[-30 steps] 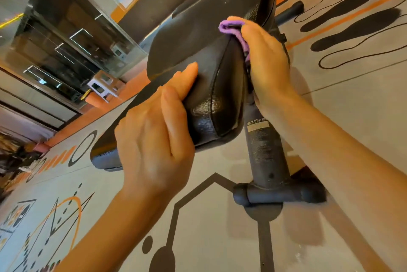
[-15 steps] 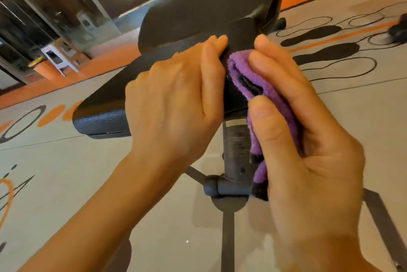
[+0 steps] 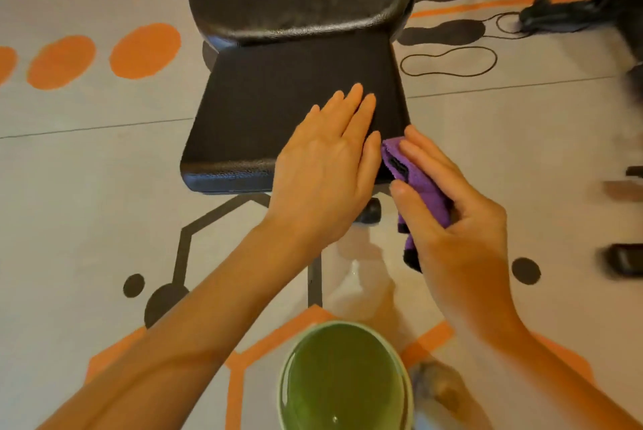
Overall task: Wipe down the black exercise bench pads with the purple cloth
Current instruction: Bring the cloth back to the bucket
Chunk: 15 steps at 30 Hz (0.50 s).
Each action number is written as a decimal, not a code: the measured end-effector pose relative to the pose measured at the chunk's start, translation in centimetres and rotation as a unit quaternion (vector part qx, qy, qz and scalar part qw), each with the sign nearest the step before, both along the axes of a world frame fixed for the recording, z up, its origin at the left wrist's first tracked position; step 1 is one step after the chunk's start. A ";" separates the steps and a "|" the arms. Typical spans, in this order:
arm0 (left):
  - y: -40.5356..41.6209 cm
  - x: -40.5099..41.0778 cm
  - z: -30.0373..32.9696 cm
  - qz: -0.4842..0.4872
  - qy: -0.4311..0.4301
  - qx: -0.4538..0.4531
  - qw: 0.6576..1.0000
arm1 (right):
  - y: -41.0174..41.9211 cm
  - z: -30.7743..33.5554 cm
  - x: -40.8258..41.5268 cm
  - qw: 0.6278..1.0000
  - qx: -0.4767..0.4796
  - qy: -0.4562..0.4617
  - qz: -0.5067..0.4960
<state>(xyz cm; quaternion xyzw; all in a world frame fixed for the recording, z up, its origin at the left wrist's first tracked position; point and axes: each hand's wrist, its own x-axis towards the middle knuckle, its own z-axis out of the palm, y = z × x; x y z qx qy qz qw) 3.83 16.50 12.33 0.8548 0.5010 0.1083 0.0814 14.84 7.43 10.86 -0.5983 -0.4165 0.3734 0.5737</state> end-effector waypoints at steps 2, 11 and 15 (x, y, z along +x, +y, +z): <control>0.0 -0.3 1.0 -0.016 0.017 -0.074 0.997 | -0.5 1.3 -0.2 0.999 -0.040 -0.009 -0.007; -4.3 -2.3 4.8 -0.030 0.009 -0.255 0.966 | -4.2 6.9 -1.7 0.981 -0.188 0.017 -0.049; -6.3 -3.0 6.3 -0.013 -0.052 -0.337 0.940 | -5.9 7.8 -1.8 0.959 -0.235 0.096 -0.125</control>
